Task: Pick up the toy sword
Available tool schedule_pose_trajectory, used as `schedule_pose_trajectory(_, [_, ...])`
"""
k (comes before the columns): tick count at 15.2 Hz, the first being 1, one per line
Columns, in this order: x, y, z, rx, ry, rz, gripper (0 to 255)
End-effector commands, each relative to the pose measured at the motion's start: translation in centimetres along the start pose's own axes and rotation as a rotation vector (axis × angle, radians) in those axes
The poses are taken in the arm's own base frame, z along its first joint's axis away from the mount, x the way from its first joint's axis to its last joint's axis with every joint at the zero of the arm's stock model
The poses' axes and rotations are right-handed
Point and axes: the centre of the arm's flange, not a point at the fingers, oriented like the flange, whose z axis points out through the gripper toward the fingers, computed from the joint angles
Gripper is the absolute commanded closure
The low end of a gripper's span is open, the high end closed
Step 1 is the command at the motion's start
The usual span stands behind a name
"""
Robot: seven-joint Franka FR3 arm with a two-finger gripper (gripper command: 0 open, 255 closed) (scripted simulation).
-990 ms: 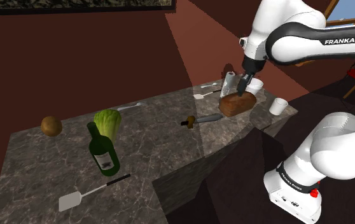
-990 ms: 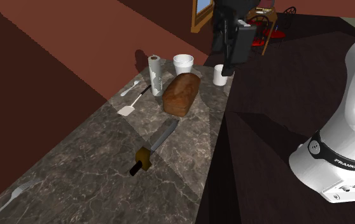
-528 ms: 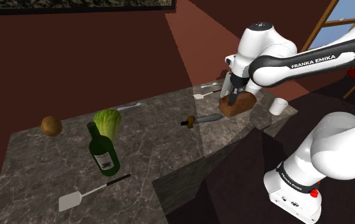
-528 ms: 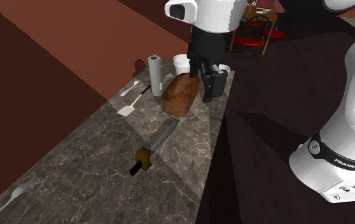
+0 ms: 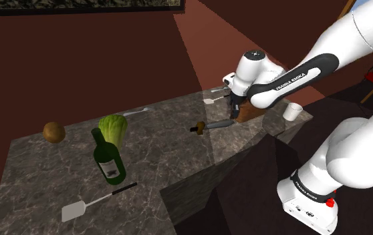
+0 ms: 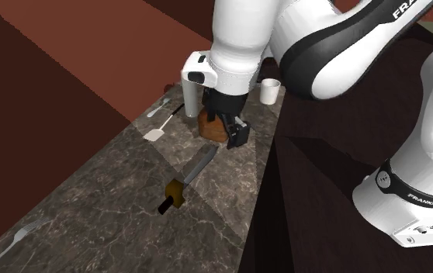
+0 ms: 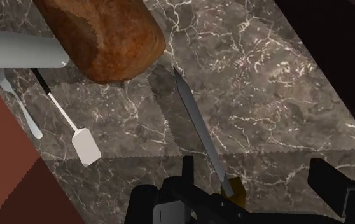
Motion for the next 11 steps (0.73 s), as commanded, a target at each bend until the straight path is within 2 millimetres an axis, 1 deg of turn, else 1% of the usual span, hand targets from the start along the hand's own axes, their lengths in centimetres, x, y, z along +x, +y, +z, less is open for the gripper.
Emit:
schedule_pose_trajectory(1, [0.7,0.2,2.3,-0.011,0.015,-0.067,0])
schedule_pose_trajectory(11, [5.0,1.1,14.3,-0.062,0.072,-0.387,0])
